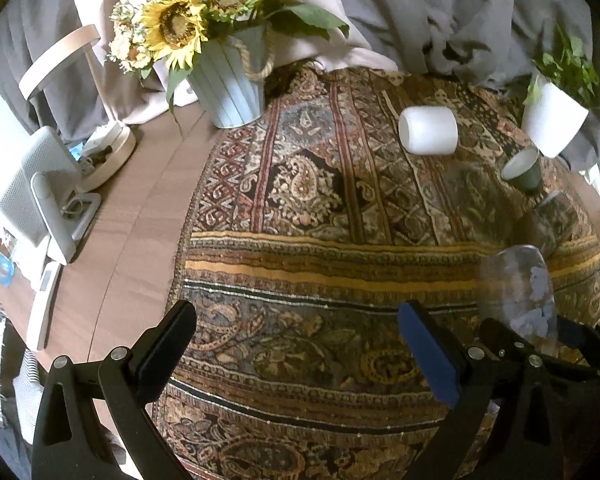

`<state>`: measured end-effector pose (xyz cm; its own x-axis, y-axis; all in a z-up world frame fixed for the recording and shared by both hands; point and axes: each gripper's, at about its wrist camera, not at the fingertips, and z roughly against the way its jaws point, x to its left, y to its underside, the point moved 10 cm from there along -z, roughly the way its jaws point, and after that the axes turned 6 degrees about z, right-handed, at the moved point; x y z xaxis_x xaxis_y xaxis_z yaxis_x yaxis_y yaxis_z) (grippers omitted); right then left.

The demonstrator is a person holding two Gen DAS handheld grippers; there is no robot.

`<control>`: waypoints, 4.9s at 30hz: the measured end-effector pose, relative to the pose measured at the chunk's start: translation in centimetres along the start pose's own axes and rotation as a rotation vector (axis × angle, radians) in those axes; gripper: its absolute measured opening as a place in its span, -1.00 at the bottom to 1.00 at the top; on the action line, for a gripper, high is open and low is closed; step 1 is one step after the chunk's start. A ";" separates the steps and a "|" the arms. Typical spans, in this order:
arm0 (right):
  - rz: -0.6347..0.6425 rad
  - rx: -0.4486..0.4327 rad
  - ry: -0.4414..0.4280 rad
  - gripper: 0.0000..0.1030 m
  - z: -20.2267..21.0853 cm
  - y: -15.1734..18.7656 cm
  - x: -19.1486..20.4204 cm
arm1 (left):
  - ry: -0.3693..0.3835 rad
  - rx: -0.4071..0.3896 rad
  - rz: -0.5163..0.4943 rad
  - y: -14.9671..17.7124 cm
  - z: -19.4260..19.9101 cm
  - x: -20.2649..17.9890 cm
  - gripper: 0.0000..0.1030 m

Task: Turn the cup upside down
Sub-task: 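Lift the glass cup with the right gripper while the left gripper grasps it, then rotate the held glass cup bottom-up with the left gripper, then lower the inverted glass cup onto the rug with the left gripper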

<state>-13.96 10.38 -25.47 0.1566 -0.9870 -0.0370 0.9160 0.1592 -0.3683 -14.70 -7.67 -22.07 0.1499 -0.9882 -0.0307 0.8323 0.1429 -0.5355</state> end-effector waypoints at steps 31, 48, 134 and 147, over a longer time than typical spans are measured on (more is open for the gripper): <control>-0.030 -0.129 0.025 0.54 5.7 -0.2 -2.1 | 0.043 -0.025 0.025 0.0 3.7 -1.4 1.00; -0.110 -0.269 0.036 0.54 12.6 -0.6 -7.9 | 0.170 -0.047 -0.040 -1.3 7.8 -8.5 1.00; -0.154 -0.183 0.061 0.54 9.3 0.7 -14.7 | 0.244 0.054 -0.129 0.0 1.3 -17.6 0.39; -0.141 -0.210 0.082 0.55 10.0 0.0 -14.5 | 0.244 0.032 -0.095 -0.6 1.7 -17.2 0.77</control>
<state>-12.54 24.94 -15.69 -0.0053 -0.9990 -0.0435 0.8286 0.0200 -0.5595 -16.90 9.37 -19.77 -0.0593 -0.9807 -0.1861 0.8538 0.0468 -0.5184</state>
